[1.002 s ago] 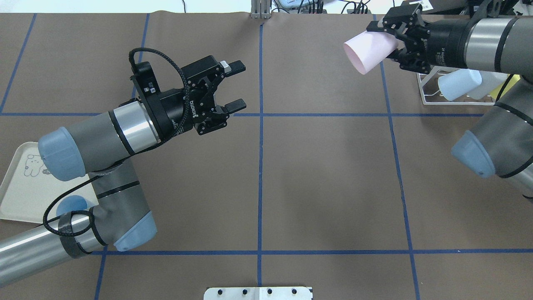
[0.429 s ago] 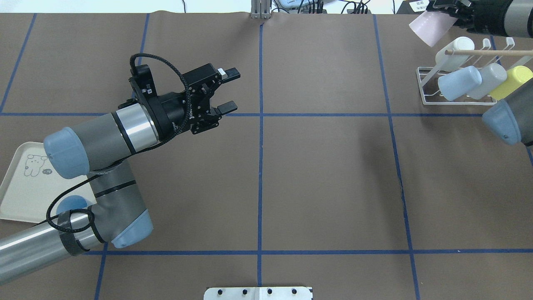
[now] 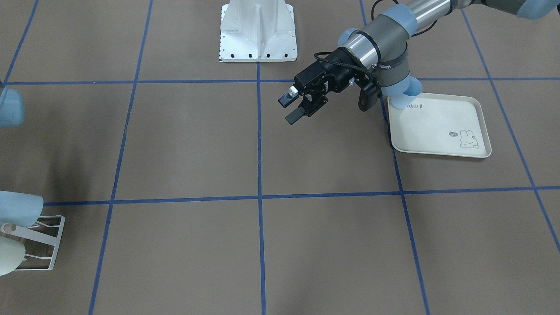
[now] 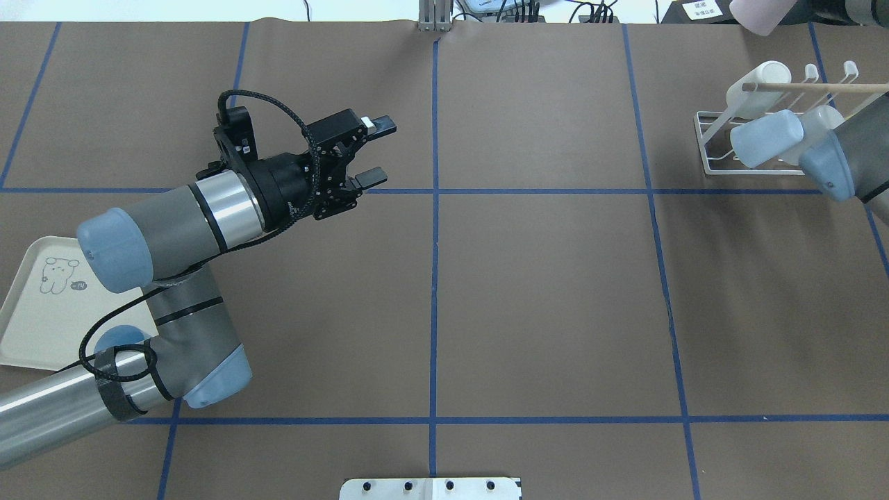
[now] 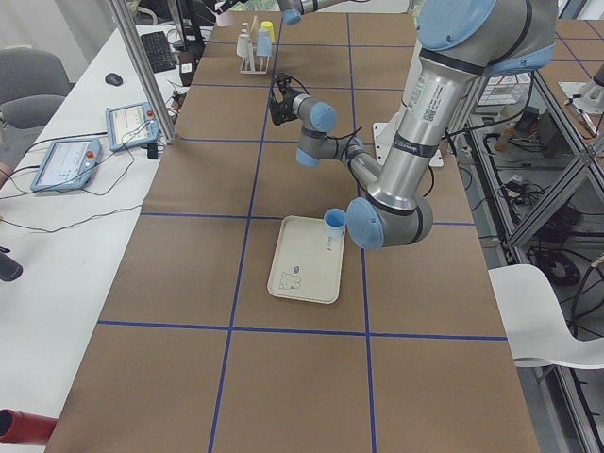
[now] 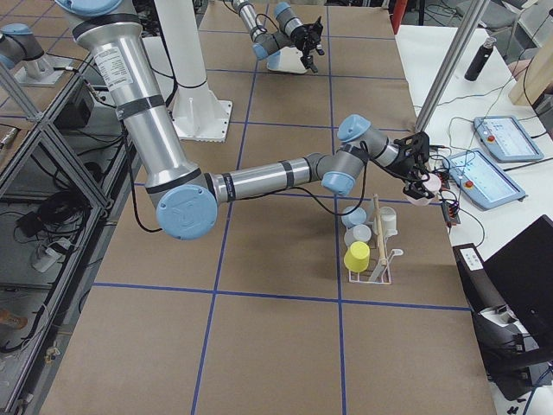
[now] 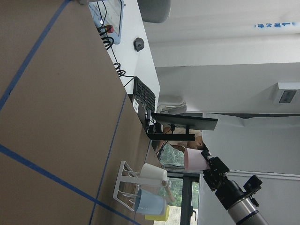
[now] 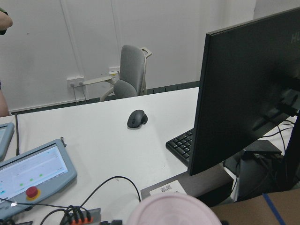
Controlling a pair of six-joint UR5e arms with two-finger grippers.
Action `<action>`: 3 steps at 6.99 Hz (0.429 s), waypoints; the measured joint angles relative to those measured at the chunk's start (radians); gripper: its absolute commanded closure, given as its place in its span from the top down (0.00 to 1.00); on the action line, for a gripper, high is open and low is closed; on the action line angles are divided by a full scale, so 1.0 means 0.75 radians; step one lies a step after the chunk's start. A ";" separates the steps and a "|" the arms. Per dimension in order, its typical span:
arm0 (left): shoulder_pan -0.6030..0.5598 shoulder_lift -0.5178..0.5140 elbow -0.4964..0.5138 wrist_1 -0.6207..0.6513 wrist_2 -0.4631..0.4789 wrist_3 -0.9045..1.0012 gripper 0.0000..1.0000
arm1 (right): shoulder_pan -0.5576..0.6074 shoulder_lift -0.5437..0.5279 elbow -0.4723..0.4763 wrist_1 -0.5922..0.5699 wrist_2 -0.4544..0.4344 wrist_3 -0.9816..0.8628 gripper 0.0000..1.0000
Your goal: Transfer IKEA cup to right arm and place on rack
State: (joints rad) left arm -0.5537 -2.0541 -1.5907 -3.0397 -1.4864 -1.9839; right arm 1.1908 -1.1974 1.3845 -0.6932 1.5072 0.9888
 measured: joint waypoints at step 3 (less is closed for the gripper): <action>0.004 0.000 0.018 -0.001 -0.001 0.001 1.00 | -0.001 -0.105 -0.004 0.011 -0.061 -0.035 0.20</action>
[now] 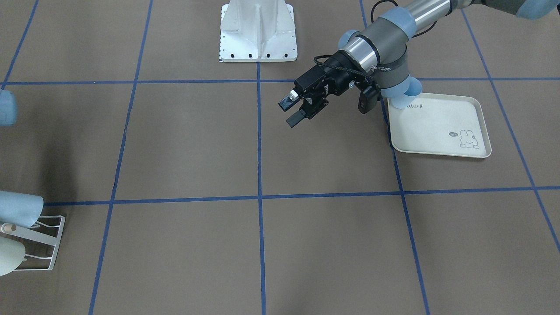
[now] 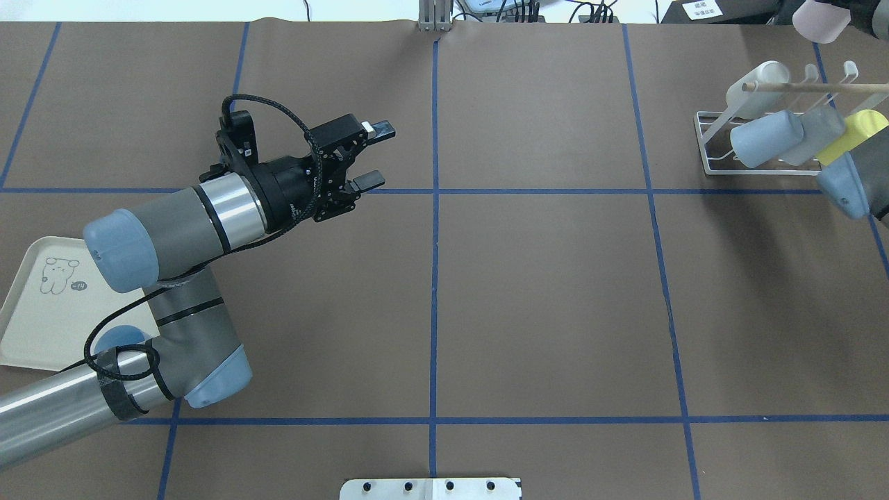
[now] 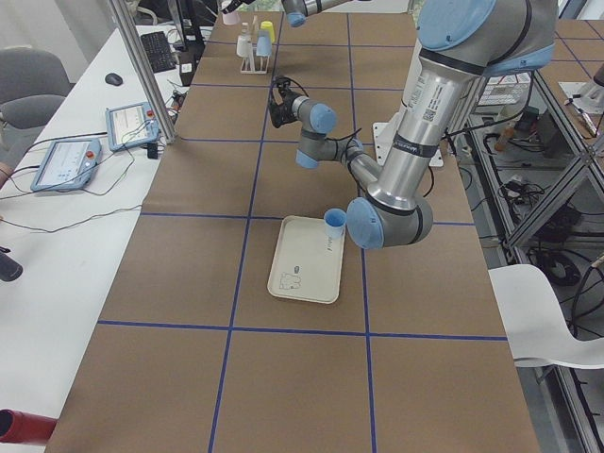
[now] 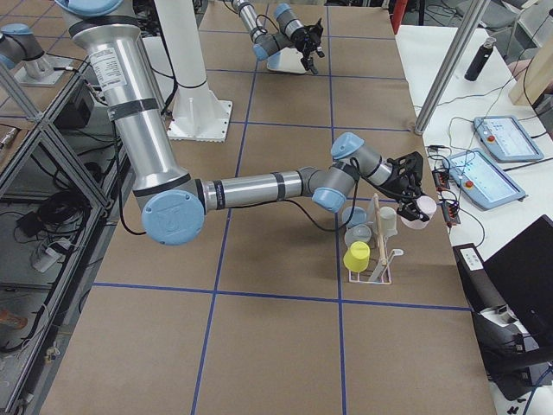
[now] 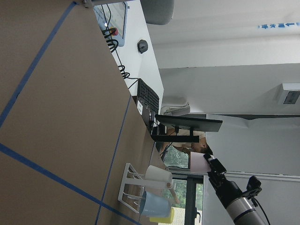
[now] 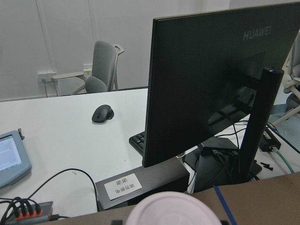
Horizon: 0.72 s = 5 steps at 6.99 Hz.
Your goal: Transfer IKEA cup to right arm and place on rack
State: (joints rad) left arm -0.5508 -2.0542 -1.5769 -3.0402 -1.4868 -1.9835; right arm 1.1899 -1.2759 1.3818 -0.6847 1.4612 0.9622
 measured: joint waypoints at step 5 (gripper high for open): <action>0.006 -0.001 0.008 0.000 0.001 0.000 1.00 | -0.038 -0.068 0.017 0.009 -0.002 0.007 0.20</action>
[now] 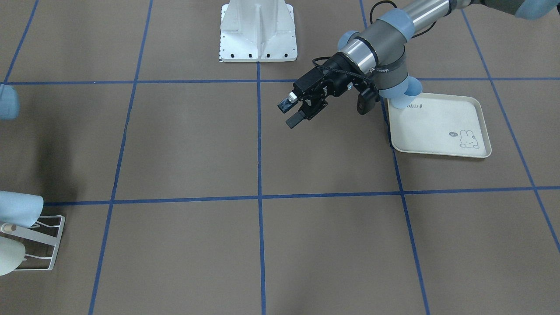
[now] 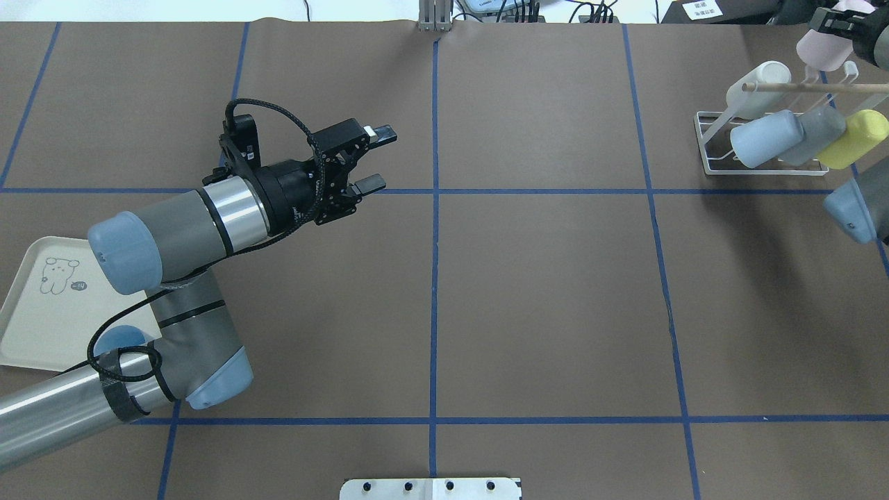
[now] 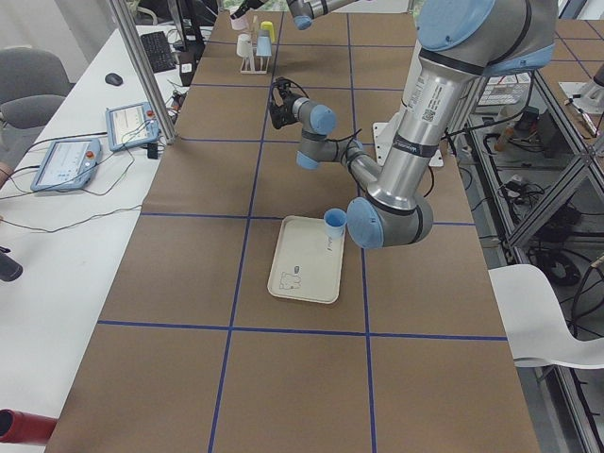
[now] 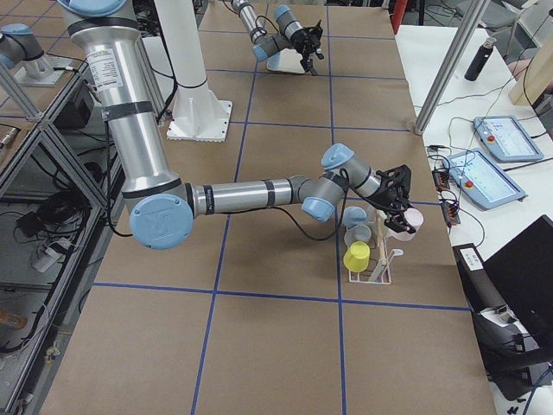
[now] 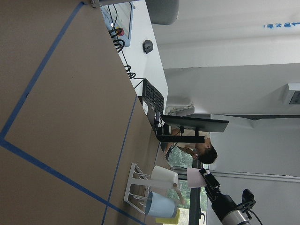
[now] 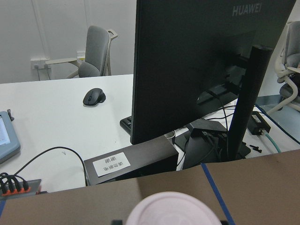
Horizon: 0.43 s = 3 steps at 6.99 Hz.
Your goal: Transfer IKEA cup to right arm and place on rack
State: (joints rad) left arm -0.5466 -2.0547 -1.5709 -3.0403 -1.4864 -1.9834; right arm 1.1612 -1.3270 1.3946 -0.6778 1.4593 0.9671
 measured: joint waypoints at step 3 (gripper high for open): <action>0.002 0.001 0.000 0.000 0.000 0.000 1.00 | -0.010 -0.032 0.003 0.007 -0.001 -0.004 0.23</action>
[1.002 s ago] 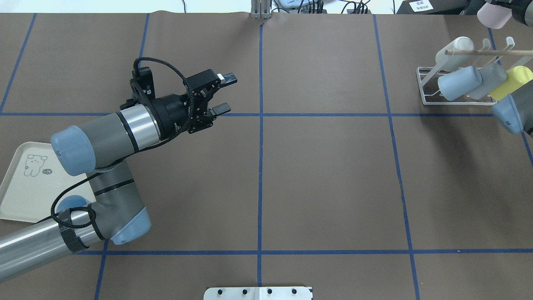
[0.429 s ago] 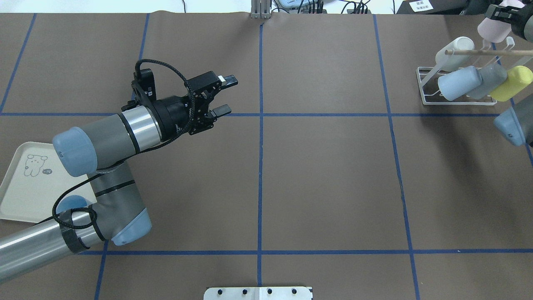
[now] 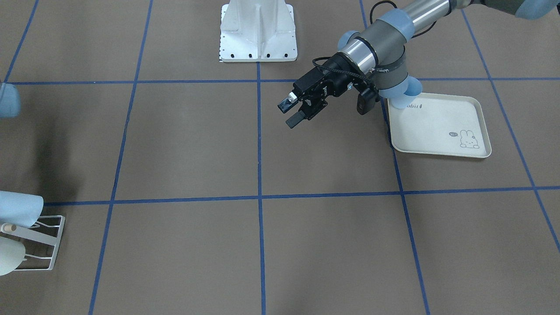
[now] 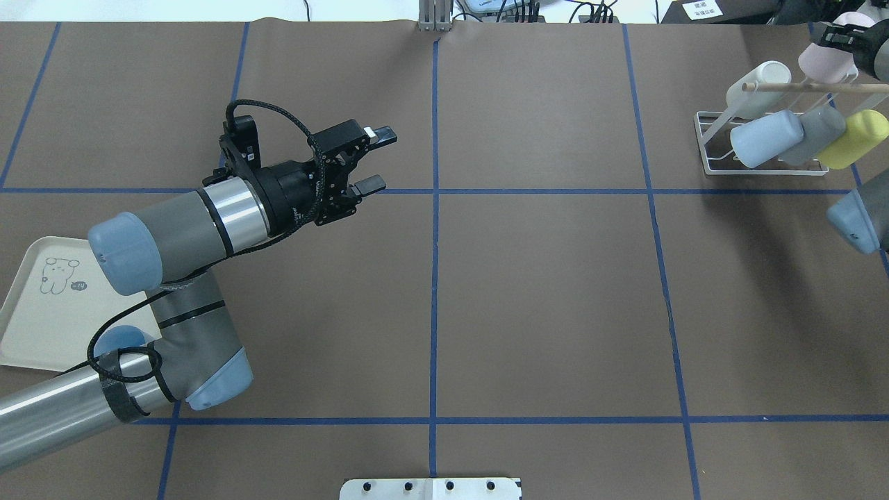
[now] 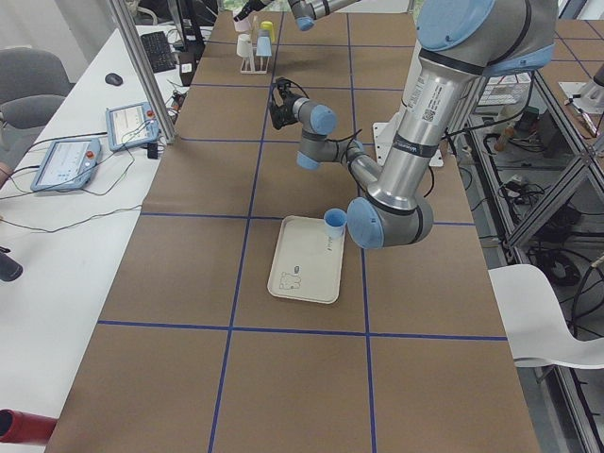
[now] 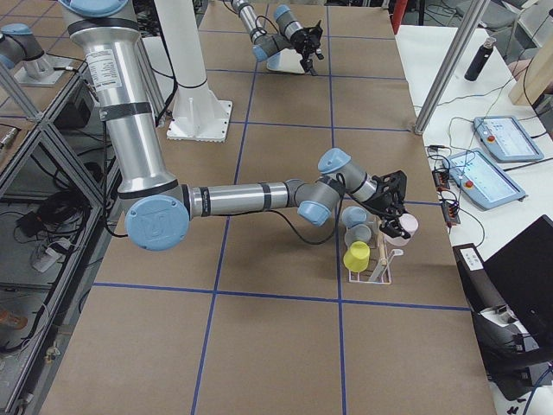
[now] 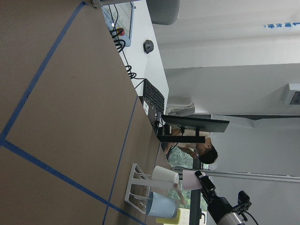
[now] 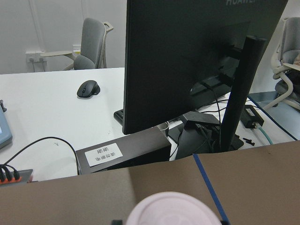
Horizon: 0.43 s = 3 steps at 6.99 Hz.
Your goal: Transfer IKEA cup to right arm and place on rack
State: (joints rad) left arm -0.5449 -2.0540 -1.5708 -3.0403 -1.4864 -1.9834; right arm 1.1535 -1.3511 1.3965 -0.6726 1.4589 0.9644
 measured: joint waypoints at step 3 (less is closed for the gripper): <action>-0.001 0.000 0.000 -0.001 0.000 0.000 1.00 | -0.024 -0.011 0.000 0.012 -0.008 0.007 0.99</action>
State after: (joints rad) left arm -0.5460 -2.0540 -1.5708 -3.0413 -1.4867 -1.9834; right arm 1.1358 -1.3596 1.3965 -0.6633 1.4529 0.9701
